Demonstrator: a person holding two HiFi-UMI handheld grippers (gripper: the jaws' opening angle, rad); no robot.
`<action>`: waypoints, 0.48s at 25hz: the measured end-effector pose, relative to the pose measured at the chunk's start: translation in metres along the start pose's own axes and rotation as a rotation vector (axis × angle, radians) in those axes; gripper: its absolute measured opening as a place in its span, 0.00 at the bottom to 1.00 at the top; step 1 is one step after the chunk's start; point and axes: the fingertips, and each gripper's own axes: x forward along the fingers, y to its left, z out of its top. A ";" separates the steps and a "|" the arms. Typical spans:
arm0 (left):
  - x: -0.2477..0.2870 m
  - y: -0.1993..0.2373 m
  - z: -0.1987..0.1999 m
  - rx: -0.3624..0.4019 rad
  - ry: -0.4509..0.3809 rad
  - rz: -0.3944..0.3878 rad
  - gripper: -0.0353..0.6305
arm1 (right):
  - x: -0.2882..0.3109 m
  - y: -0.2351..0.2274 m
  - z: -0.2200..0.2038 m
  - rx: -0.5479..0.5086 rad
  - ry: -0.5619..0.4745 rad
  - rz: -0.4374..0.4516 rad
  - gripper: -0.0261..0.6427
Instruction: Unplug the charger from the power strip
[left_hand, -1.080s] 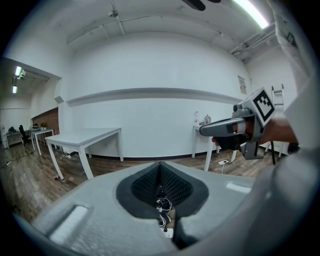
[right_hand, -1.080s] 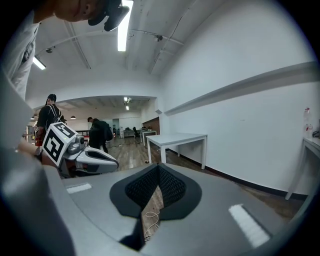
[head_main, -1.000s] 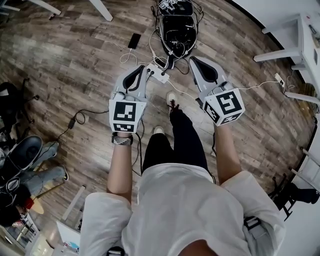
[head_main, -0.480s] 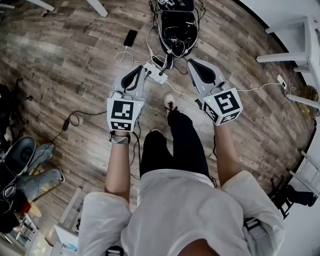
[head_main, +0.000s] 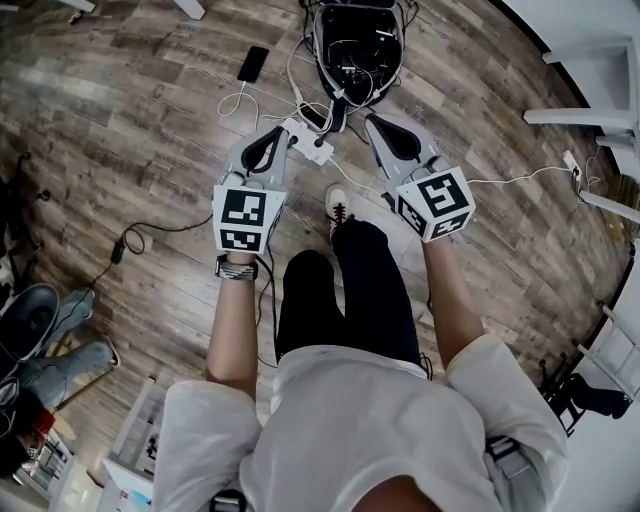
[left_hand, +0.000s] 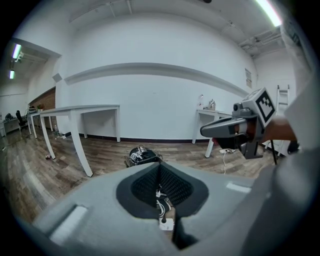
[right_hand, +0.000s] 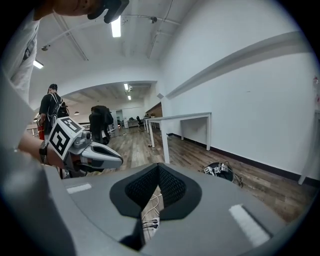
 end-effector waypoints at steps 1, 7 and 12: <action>0.004 0.001 -0.008 -0.007 0.001 0.004 0.06 | 0.004 -0.002 -0.010 0.012 0.005 -0.005 0.04; 0.030 0.007 -0.055 -0.027 0.014 0.013 0.06 | 0.026 -0.015 -0.061 0.050 0.023 -0.016 0.04; 0.058 0.009 -0.101 -0.048 0.035 0.016 0.06 | 0.048 -0.029 -0.102 0.069 0.018 -0.027 0.04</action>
